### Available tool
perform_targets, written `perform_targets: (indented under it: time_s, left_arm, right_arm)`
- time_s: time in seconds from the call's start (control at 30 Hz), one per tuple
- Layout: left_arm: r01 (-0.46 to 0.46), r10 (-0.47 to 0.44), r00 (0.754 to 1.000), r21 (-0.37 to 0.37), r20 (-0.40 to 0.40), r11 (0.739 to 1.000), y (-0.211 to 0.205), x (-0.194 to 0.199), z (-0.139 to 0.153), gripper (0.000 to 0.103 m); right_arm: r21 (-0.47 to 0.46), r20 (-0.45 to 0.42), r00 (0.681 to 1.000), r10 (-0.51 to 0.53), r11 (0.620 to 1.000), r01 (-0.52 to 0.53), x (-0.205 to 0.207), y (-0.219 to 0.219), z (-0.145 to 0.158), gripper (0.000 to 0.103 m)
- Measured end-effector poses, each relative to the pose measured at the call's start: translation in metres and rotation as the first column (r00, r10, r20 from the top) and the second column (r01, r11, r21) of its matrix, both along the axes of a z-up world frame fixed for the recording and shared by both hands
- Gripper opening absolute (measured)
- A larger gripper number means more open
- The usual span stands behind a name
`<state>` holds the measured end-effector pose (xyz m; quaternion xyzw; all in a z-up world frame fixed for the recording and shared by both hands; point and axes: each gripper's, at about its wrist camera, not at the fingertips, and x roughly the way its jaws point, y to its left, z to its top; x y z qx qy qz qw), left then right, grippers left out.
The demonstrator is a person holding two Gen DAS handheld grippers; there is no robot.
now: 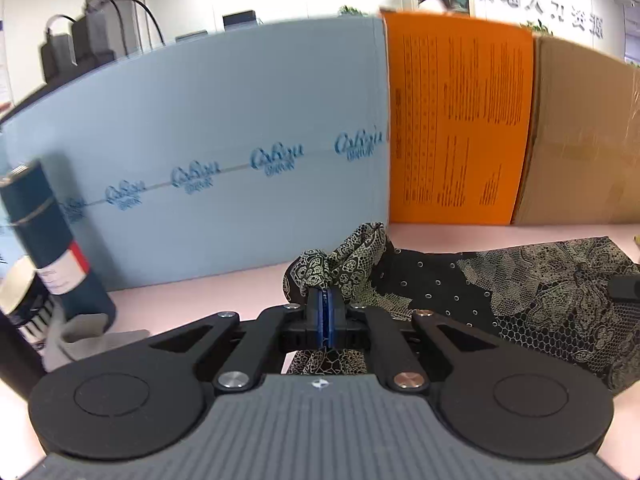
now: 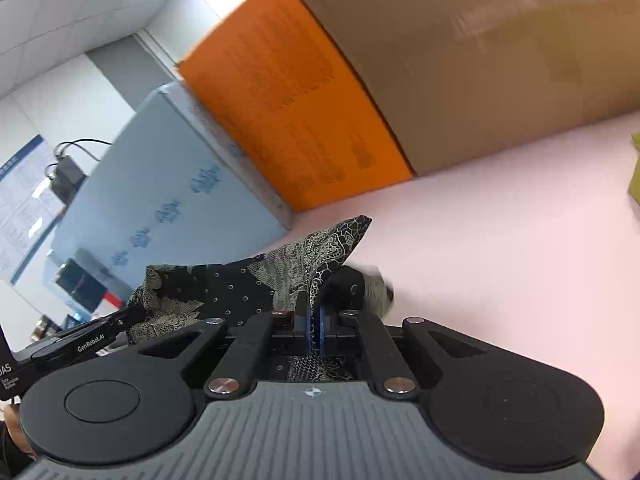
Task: Fold clothes
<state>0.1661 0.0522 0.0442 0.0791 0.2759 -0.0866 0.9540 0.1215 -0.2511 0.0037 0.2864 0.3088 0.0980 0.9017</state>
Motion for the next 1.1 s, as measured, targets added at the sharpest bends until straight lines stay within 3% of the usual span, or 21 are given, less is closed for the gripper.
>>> perform_targets:
  time_s: [0.33,0.43,0.53,0.6,0.63,0.7,0.97,1.07,1.1]
  left_arm:
    - [-0.087,0.088,0.992,-0.01,0.087,0.996,0.039,-0.057,0.036,0.002]
    - [-0.134,0.134,0.989,-0.007,0.065,0.991,0.054,-0.067,0.032,0.002]
    - [-0.192,0.192,0.981,-0.02,-0.002,0.981,0.068,-0.064,0.019,0.002]
    - [-0.228,0.227,0.973,-0.022,-0.043,0.973,0.079,-0.059,0.008,0.002]
    - [-0.24,0.238,0.969,-0.018,-0.059,0.971,0.083,-0.056,0.002,0.002]
    - [-0.261,0.259,0.962,-0.011,-0.09,0.965,0.09,-0.052,-0.007,0.002]
    - [-0.276,0.275,0.954,0.004,-0.12,0.961,0.09,-0.05,-0.018,0.002]
    - [-0.271,0.27,0.955,0.007,-0.123,0.962,0.084,-0.045,-0.019,0.002]
    - [-0.27,0.268,0.955,0.006,-0.124,0.963,0.083,-0.043,-0.019,0.002]
  right_arm:
    - [0.014,0.098,0.988,0.119,0.993,-0.121,-0.018,0.036,0.04,0.002]
    - [-0.021,0.093,0.984,0.149,0.989,-0.147,-0.017,0.05,0.044,0.002]
    - [-0.094,0.028,0.992,0.122,0.988,-0.119,-0.003,0.055,0.034,0.003]
    - [-0.146,-0.038,0.992,0.118,0.982,-0.122,0.009,0.058,0.021,0.01]
    - [-0.17,-0.073,0.991,0.115,0.977,-0.126,0.015,0.059,0.014,0.035]
    - [-0.226,-0.09,0.991,0.102,0.967,-0.12,0.023,0.062,0.0,0.073]
    - [-0.353,-0.136,0.982,0.13,0.92,-0.171,0.068,0.072,-0.048,0.073]
    - [-0.363,-0.128,0.977,0.172,0.908,-0.208,0.074,0.086,-0.052,0.073]
    - [-0.367,-0.126,0.974,0.186,0.904,-0.22,0.075,0.091,-0.053,0.068]
